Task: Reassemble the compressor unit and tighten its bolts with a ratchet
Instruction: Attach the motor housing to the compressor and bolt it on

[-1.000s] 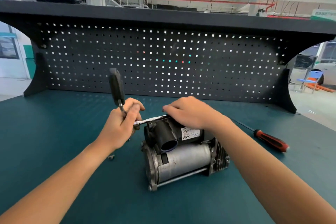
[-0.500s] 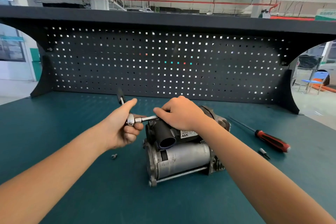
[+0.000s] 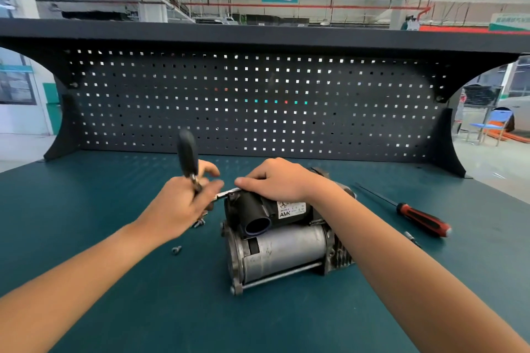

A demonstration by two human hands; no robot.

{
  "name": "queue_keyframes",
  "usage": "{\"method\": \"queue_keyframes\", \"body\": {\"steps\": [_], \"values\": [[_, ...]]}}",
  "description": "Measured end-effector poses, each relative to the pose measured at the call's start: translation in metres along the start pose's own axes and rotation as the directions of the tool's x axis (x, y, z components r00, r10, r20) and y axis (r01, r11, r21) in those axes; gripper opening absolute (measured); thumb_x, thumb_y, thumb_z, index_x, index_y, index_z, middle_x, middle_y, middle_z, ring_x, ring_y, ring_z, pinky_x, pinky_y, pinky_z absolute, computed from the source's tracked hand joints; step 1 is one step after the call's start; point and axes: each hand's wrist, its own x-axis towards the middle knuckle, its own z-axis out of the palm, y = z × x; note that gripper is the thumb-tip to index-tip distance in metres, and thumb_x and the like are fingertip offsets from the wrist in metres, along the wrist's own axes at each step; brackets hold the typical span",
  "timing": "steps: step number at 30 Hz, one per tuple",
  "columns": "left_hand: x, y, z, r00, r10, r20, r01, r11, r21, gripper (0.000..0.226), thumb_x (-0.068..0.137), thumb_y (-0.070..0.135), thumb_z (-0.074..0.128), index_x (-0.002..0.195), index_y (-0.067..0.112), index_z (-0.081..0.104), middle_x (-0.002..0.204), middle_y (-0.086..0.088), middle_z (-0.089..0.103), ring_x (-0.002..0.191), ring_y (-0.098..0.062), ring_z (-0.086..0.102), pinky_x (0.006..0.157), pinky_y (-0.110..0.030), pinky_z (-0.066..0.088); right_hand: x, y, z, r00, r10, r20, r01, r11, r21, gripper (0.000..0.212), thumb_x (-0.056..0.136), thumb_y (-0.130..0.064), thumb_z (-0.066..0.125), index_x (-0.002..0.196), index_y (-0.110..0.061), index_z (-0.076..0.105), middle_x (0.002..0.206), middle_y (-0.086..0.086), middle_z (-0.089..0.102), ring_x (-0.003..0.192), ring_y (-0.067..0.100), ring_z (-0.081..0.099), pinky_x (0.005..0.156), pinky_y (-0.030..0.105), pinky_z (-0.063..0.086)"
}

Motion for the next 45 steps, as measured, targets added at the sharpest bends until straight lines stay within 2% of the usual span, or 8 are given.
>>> {"method": "queue_keyframes", "body": {"steps": [6, 15, 20, 23, 28, 35, 39, 45], "values": [[0.019, 0.001, 0.002, 0.591, -0.687, 0.422, 0.730, 0.233, -0.642, 0.044, 0.092, 0.050, 0.042, 0.081, 0.007, 0.047, 0.043, -0.004, 0.051, 0.026, -0.003, 0.033, 0.028, -0.009, 0.031, 0.000, 0.000, 0.004, 0.996, -0.020, -0.090, 0.020, 1.000, 0.005, 0.052, 0.092, -0.049, 0.045, 0.053, -0.015, 0.040, 0.049, -0.002, 0.038, 0.051, 0.013, 0.039, 0.057, 0.028, 0.035], [-0.002, -0.006, -0.002, 0.993, -0.102, -0.067, 0.091, 0.985, -0.143, 0.008, 0.093, 0.032, 0.049, 0.088, 0.026, 0.045, 0.080, -0.007, 0.060, 0.050, -0.005, 0.059, 0.052, -0.020, 0.048, 0.006, 0.001, 0.002, 0.997, 0.020, -0.079, -0.018, 1.000, 0.021, 0.051, 0.093, -0.044, 0.046, 0.051, -0.016, 0.036, 0.048, -0.001, 0.035, 0.051, 0.017, 0.036, 0.052, 0.025, 0.032], [-0.011, -0.008, -0.011, 0.986, 0.163, 0.022, -0.164, 0.960, 0.225, 0.039, 0.084, 0.068, 0.033, 0.084, 0.031, 0.045, 0.074, 0.007, 0.063, 0.063, -0.015, 0.063, 0.065, -0.030, 0.047, 0.003, -0.001, 0.004, 0.998, 0.020, -0.066, -0.021, 0.999, -0.029, 0.052, 0.094, -0.046, 0.041, 0.052, -0.015, 0.034, 0.050, -0.002, 0.039, 0.052, 0.015, 0.040, 0.053, 0.026, 0.032], [0.004, 0.003, 0.002, 0.975, -0.183, -0.124, 0.164, 0.975, -0.149, 0.016, 0.096, 0.035, 0.040, 0.084, 0.024, 0.043, 0.052, 0.004, 0.059, 0.040, -0.008, 0.055, 0.044, -0.018, 0.044, 0.002, 0.000, 0.005, 0.996, 0.001, -0.094, -0.005, 0.999, -0.037, 0.053, 0.093, -0.046, 0.041, 0.051, -0.015, 0.036, 0.049, -0.002, 0.040, 0.052, 0.015, 0.042, 0.052, 0.027, 0.032], [0.019, 0.005, 0.001, 0.551, -0.693, 0.465, 0.772, 0.212, -0.600, 0.038, 0.098, 0.036, 0.039, 0.074, 0.007, 0.043, 0.038, -0.003, 0.046, 0.022, -0.005, 0.035, 0.023, -0.011, 0.030, 0.003, -0.002, 0.006, 0.993, -0.008, -0.117, 0.003, 0.999, -0.041, 0.054, 0.093, -0.043, 0.042, 0.049, -0.016, 0.029, 0.046, -0.001, 0.032, 0.048, 0.017, 0.035, 0.050, 0.027, 0.029], [0.004, -0.016, 0.006, 0.977, -0.195, -0.084, 0.162, 0.941, -0.297, 0.012, 0.095, 0.027, 0.047, 0.089, 0.018, 0.050, 0.058, 0.008, 0.064, 0.048, 0.000, 0.058, 0.047, -0.008, 0.041, 0.008, -0.002, 0.003, 0.999, 0.030, -0.022, -0.031, 0.999, -0.035, 0.050, 0.093, -0.042, 0.042, 0.051, -0.017, 0.029, 0.049, -0.001, 0.034, 0.051, 0.017, 0.036, 0.052, 0.028, 0.030], [-0.001, -0.041, -0.005, 0.917, 0.351, 0.192, -0.394, 0.872, 0.291, 0.037, 0.088, 0.063, 0.035, 0.093, 0.029, 0.047, 0.093, 0.016, 0.050, 0.075, -0.010, 0.052, 0.065, -0.013, 0.039, 0.009, -0.002, 0.002, 0.999, 0.048, 0.006, -0.048, 0.999, -0.026, 0.049, 0.094, -0.043, 0.040, 0.053, -0.016, 0.033, 0.053, -0.001, 0.039, 0.053, 0.015, 0.039, 0.053, 0.028, 0.029], [0.009, -0.010, 0.010, 0.929, -0.357, -0.098, 0.308, 0.892, -0.330, 0.019, 0.096, 0.037, 0.040, 0.092, 0.022, 0.050, 0.051, -0.004, 0.058, 0.038, -0.008, 0.049, 0.039, -0.014, 0.040, 0.007, -0.002, 0.005, 0.997, 0.035, -0.062, -0.037, 0.999, -0.040, 0.052, 0.094, -0.046, 0.039, 0.052, -0.016, 0.031, 0.050, -0.002, 0.039, 0.052, 0.015, 0.040, 0.053, 0.027, 0.029]]}}
